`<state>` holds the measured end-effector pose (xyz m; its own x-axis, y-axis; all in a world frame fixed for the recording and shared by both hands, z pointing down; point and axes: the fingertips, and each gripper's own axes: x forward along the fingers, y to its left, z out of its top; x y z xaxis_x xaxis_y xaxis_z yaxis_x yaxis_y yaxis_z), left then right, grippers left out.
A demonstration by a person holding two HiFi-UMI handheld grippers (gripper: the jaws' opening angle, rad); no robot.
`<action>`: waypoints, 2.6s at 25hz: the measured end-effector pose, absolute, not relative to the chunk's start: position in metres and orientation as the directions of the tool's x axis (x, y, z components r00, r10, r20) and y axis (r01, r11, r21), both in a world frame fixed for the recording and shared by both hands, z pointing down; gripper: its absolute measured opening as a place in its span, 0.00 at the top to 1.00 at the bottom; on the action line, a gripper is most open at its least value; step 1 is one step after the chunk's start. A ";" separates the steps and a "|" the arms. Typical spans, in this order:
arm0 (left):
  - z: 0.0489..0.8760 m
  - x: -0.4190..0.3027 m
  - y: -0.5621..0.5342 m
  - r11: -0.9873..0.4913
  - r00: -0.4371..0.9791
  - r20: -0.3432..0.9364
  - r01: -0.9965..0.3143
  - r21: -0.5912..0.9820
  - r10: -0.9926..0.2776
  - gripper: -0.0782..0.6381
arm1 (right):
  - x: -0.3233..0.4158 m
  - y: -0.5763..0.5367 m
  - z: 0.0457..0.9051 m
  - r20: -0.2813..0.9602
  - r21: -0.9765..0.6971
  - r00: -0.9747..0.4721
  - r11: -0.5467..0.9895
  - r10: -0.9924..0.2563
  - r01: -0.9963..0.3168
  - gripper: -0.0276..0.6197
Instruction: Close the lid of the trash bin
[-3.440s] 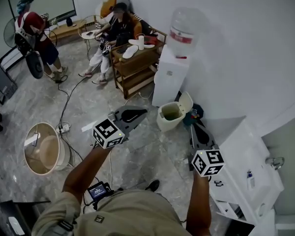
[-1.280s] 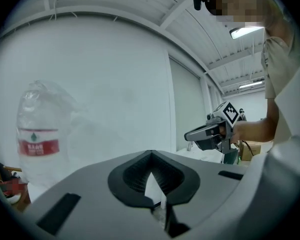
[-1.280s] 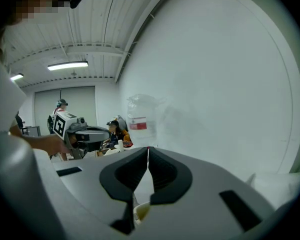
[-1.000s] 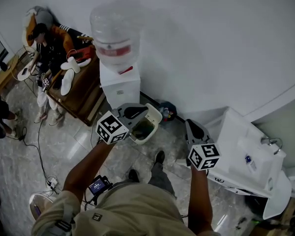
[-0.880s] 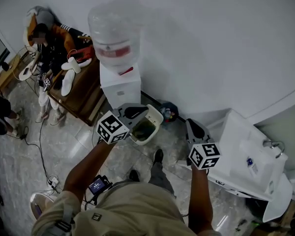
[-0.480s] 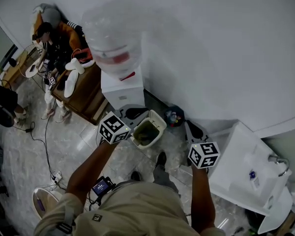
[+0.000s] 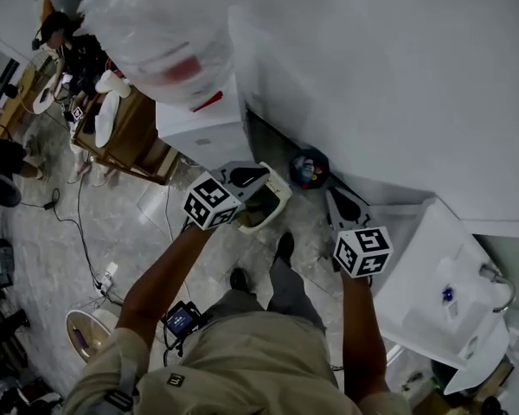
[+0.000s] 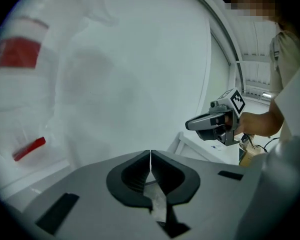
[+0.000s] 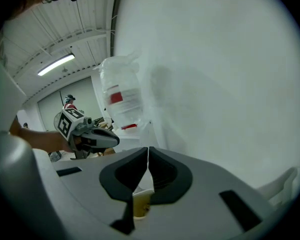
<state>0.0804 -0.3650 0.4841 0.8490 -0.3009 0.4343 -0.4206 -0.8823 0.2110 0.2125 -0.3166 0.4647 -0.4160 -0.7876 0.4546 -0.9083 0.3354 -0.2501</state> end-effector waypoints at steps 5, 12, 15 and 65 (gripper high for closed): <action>0.550 0.092 -0.379 -0.857 0.832 0.492 -0.431 0.284 -0.256 0.87 | 0.227 -0.323 0.513 0.522 -0.283 -0.400 0.289 -0.753 -0.914 0.92; 0.648 0.108 -0.399 -0.801 0.777 0.580 -0.498 0.332 -0.243 0.78 | 0.250 -0.330 0.576 0.570 -0.314 -0.390 0.246 -0.723 -0.917 0.92; 0.686 0.112 -0.406 -0.777 0.757 0.610 -0.523 0.350 -0.235 0.77 | 0.258 -0.335 0.599 0.582 -0.323 -0.391 0.238 -0.713 -0.916 0.92; 0.939 -0.032 -0.312 -0.588 0.447 0.888 -0.748 0.308 -0.104 0.87 | 0.187 -0.314 0.743 0.713 -0.389 -0.467 0.260 -0.523 -0.884 0.92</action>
